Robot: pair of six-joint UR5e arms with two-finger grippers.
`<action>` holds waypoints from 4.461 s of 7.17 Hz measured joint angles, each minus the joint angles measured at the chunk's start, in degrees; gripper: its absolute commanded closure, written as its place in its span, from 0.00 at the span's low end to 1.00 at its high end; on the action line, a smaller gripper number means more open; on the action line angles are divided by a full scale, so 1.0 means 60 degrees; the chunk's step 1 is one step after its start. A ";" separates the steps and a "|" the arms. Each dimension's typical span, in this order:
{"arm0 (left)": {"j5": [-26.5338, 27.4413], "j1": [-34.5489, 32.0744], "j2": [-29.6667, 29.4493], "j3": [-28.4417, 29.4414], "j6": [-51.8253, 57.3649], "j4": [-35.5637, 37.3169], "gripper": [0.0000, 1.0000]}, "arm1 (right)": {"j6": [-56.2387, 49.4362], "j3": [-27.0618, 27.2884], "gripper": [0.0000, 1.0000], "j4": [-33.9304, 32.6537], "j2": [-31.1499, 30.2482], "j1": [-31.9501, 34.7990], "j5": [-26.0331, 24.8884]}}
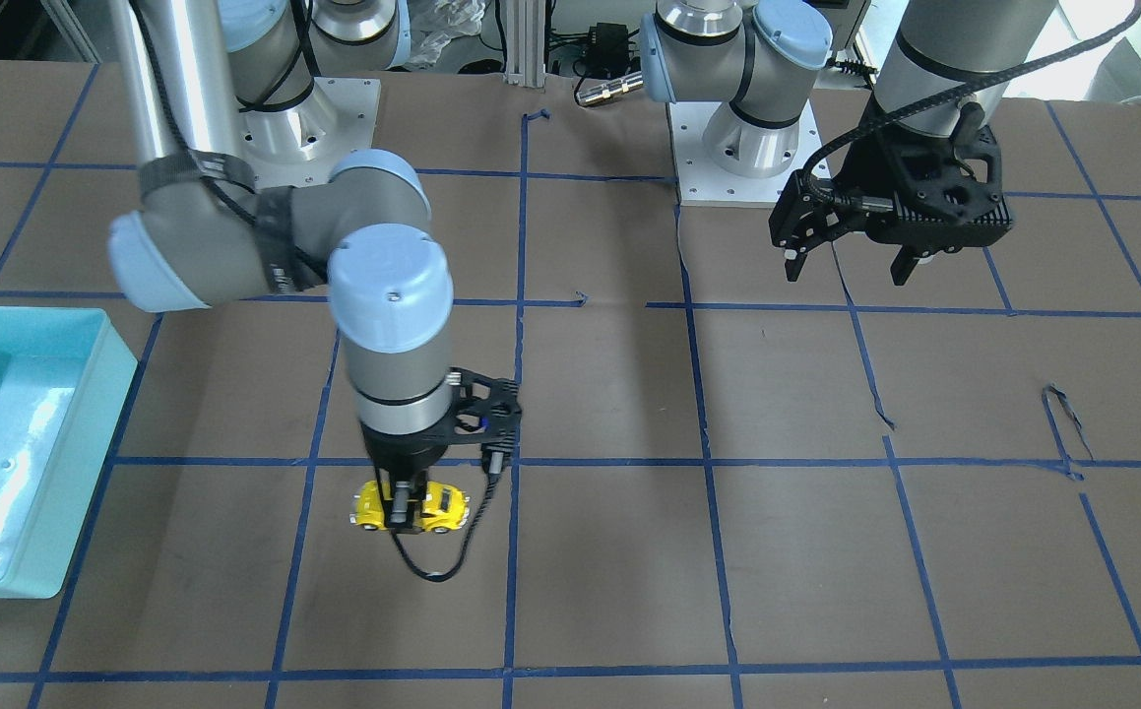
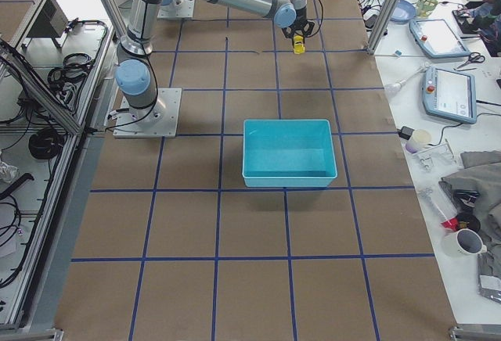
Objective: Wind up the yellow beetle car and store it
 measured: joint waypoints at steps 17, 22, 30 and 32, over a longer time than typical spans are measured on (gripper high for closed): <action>-0.0087 -0.0071 -0.0021 0.0007 0.0021 0.0045 0.00 | -0.7920 0.2828 0.00 -0.1332 -0.0425 -0.8325 0.1229; -0.0085 -0.0072 -0.0014 0.0001 0.0021 0.0046 0.00 | -0.7457 0.1497 0.00 0.1409 -0.1177 -0.7962 0.1187; -0.0087 -0.0084 -0.0008 0.0009 0.0021 0.0055 0.00 | 0.5220 -0.0644 0.00 0.6202 -0.3855 -0.2915 0.1134; -0.0086 -0.0086 -0.0002 0.0009 0.0021 0.0060 0.00 | 0.8709 -0.0659 0.00 0.6184 -0.3793 -0.1770 0.1081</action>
